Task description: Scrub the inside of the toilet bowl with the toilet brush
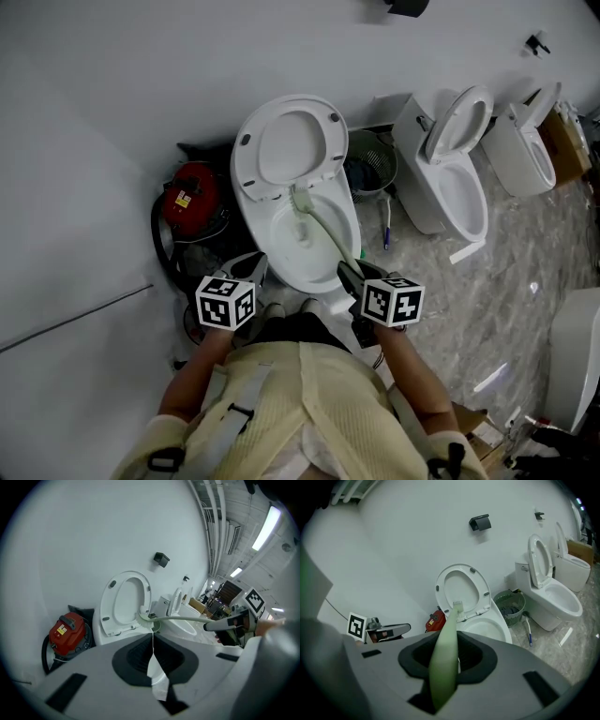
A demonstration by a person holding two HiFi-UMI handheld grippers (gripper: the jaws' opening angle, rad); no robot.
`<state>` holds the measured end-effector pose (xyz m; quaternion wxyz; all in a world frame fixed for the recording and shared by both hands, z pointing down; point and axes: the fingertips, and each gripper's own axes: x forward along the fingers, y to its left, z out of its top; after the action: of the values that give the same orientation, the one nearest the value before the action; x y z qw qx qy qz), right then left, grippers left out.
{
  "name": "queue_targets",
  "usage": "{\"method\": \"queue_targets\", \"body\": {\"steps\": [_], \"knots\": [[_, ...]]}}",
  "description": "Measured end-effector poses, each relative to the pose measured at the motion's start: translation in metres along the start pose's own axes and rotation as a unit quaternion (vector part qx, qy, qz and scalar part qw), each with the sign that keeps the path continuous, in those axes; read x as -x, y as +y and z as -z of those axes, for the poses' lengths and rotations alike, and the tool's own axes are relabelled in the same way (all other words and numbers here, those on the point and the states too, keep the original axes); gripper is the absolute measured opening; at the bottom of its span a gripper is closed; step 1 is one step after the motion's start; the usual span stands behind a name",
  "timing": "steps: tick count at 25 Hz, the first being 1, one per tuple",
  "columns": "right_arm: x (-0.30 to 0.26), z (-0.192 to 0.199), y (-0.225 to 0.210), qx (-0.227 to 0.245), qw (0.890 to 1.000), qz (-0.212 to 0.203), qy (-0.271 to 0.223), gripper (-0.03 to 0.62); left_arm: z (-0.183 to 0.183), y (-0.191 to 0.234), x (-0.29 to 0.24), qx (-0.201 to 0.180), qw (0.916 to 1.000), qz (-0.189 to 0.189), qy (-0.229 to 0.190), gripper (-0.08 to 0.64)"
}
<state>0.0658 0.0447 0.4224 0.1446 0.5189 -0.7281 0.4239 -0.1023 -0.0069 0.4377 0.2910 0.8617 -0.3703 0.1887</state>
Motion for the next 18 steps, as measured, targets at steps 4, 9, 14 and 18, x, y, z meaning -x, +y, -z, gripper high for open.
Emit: {"method": "queue_targets", "body": {"steps": [4,9,14,18], "knots": [[-0.001,-0.002,0.004,-0.002,1.000,0.000,-0.005,0.106,-0.012,-0.002,0.002,-0.022,0.9997,-0.004,-0.012,0.014],[0.003,-0.008,0.007,0.019,1.000,0.005,-0.010,0.106,-0.019,-0.006,0.001,-0.029,0.9995,0.003,-0.009,0.014],[0.013,-0.022,0.011,0.051,0.998,0.011,-0.025,0.105,-0.026,-0.010,0.000,-0.034,0.9993,0.005,-0.011,0.014],[0.017,-0.025,0.011,0.049,0.998,0.011,-0.031,0.105,-0.027,-0.012,0.000,-0.038,0.9992,0.008,-0.013,0.014]]}}
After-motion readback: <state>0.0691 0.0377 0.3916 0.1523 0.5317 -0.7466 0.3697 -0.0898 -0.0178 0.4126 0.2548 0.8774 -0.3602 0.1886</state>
